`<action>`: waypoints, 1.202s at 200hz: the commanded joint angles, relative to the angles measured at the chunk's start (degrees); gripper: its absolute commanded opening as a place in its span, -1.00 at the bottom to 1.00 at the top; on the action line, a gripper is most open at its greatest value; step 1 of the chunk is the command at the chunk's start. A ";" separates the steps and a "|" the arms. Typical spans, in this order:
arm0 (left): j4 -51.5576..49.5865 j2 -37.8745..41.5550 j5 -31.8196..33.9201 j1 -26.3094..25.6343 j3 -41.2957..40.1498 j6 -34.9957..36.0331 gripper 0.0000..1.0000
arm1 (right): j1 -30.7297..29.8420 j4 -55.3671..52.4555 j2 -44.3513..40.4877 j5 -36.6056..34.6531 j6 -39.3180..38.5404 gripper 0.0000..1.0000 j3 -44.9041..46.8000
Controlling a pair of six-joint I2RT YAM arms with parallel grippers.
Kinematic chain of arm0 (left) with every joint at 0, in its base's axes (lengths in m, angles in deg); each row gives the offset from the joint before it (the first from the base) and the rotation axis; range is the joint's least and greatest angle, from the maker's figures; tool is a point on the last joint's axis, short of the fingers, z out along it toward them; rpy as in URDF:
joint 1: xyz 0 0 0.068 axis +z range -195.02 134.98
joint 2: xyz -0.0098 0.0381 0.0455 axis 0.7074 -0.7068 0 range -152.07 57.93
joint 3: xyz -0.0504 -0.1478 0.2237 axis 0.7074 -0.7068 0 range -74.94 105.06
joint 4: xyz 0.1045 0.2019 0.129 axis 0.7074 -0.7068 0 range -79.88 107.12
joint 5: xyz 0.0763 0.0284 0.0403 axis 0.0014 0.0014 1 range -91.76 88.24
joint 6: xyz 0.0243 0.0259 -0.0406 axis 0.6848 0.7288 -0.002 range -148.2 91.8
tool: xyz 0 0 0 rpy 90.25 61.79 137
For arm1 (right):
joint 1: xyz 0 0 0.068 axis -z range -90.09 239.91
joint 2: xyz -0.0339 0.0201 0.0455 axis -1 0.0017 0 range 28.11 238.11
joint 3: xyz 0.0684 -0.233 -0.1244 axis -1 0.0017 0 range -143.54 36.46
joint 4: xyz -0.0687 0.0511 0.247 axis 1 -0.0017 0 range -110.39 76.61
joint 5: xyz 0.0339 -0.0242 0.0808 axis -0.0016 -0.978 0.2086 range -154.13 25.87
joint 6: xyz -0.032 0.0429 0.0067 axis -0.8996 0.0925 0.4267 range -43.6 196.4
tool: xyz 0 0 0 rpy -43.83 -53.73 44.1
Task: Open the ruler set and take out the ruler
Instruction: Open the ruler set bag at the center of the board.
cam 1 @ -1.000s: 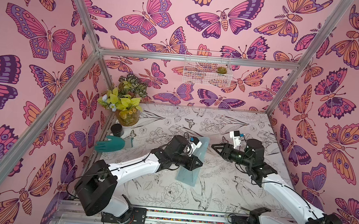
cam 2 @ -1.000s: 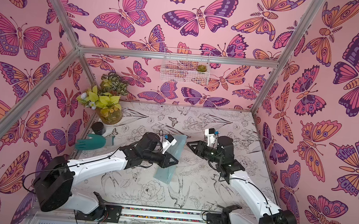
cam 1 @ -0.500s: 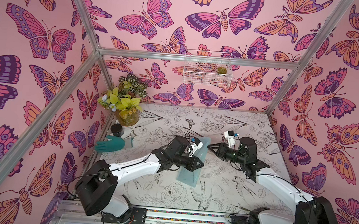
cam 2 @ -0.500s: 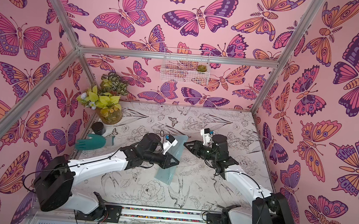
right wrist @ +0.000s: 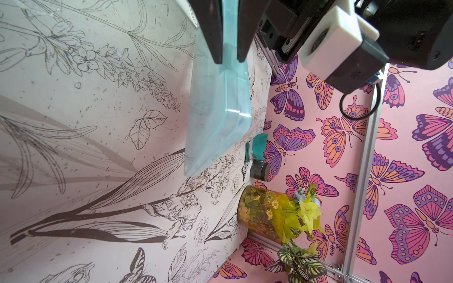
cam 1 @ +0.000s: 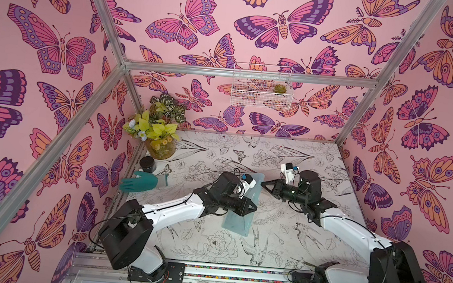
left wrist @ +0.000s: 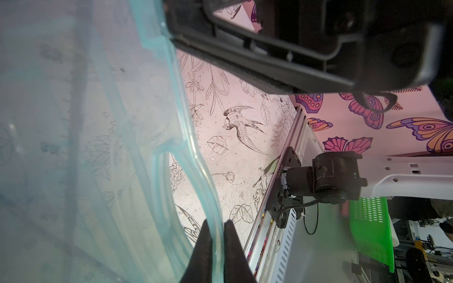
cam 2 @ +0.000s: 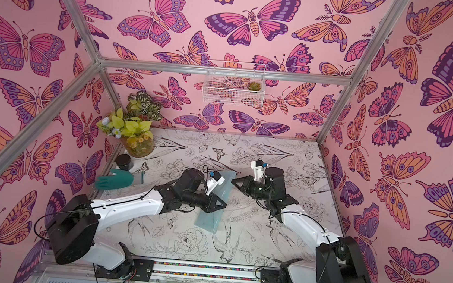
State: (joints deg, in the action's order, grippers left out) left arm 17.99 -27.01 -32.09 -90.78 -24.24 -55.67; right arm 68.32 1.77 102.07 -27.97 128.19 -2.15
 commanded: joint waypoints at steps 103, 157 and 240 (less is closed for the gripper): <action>2.21 -1.50 -1.15 -0.39 1.61 1.80 -1.00 | -2.58 0.25 2.85 0.46 -2.29 -0.41 -4.37; 2.22 -1.88 -1.17 -0.56 1.33 1.78 -1.00 | -2.76 -0.23 3.79 -1.05 -2.46 -0.44 -5.04; -2.27 -3.94 1.09 -2.89 4.32 5.13 -1.00 | -4.34 -7.58 4.01 -4.12 -6.88 -0.47 -7.70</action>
State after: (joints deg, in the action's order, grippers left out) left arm 15.60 -30.10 -28.74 -91.59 -21.64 -55.25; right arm 65.76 -4.46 105.96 -32.64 123.60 -7.24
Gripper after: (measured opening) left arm 0.094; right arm 0.268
